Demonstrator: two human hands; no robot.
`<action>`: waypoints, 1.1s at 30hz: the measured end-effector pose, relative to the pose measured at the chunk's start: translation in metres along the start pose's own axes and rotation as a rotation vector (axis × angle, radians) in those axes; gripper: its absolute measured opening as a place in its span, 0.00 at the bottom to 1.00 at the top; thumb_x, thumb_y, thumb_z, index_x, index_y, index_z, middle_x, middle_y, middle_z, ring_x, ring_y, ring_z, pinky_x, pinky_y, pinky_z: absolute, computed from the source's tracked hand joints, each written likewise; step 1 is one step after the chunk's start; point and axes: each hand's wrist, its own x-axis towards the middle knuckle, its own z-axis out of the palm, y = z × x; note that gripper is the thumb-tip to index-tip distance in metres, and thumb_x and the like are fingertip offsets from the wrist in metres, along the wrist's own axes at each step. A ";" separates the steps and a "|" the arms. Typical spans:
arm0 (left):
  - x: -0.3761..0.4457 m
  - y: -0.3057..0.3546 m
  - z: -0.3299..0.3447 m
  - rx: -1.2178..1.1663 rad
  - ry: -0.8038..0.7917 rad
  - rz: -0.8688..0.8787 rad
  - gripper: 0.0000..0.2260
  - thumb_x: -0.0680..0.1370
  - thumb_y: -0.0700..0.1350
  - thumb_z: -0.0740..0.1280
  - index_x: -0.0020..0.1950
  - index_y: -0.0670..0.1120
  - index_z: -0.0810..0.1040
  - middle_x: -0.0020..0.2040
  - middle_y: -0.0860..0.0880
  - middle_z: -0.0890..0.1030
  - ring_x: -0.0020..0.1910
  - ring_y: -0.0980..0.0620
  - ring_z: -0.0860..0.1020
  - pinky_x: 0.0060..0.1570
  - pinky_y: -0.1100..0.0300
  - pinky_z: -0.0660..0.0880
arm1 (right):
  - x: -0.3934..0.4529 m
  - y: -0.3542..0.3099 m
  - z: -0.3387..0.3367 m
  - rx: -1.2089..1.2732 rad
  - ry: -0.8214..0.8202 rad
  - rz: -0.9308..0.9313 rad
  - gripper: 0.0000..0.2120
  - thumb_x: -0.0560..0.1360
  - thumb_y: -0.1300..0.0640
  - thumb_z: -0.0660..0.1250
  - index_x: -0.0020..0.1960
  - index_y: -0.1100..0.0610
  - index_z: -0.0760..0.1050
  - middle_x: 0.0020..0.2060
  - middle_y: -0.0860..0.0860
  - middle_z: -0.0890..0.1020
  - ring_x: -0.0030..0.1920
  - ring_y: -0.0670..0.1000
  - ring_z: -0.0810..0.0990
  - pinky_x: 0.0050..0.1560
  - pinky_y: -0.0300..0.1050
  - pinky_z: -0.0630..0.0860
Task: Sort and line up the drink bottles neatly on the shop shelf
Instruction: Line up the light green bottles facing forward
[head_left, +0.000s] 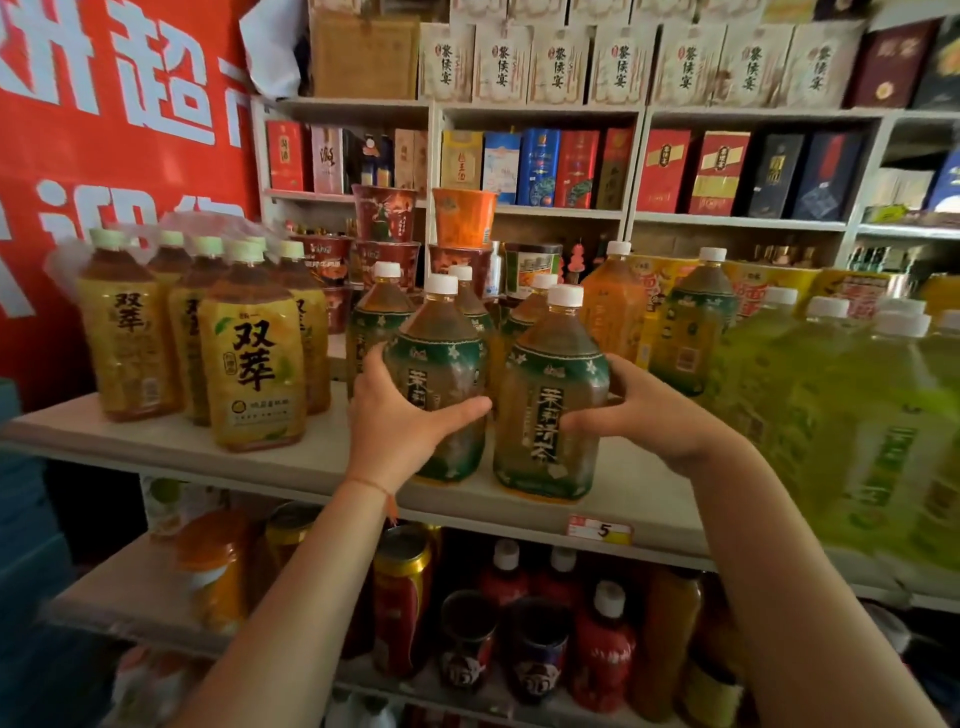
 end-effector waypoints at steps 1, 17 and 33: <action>-0.003 0.004 0.005 0.002 -0.020 0.002 0.58 0.58 0.68 0.80 0.80 0.52 0.55 0.77 0.49 0.64 0.76 0.46 0.63 0.73 0.43 0.66 | -0.003 0.002 -0.002 0.049 -0.016 -0.013 0.43 0.61 0.52 0.81 0.72 0.50 0.66 0.60 0.49 0.81 0.60 0.51 0.79 0.61 0.53 0.76; -0.007 0.013 0.023 -0.223 -0.114 0.003 0.45 0.63 0.60 0.81 0.76 0.52 0.65 0.63 0.58 0.76 0.63 0.55 0.74 0.61 0.57 0.69 | -0.003 0.026 0.002 0.135 0.161 -0.135 0.47 0.59 0.36 0.82 0.72 0.49 0.67 0.62 0.48 0.81 0.61 0.50 0.81 0.62 0.56 0.78; -0.001 0.009 0.024 -0.243 -0.170 0.031 0.37 0.66 0.59 0.79 0.71 0.53 0.68 0.61 0.59 0.78 0.59 0.59 0.75 0.61 0.57 0.70 | -0.011 0.007 0.018 0.285 0.393 -0.149 0.35 0.62 0.32 0.75 0.63 0.45 0.70 0.57 0.49 0.81 0.55 0.50 0.83 0.56 0.53 0.81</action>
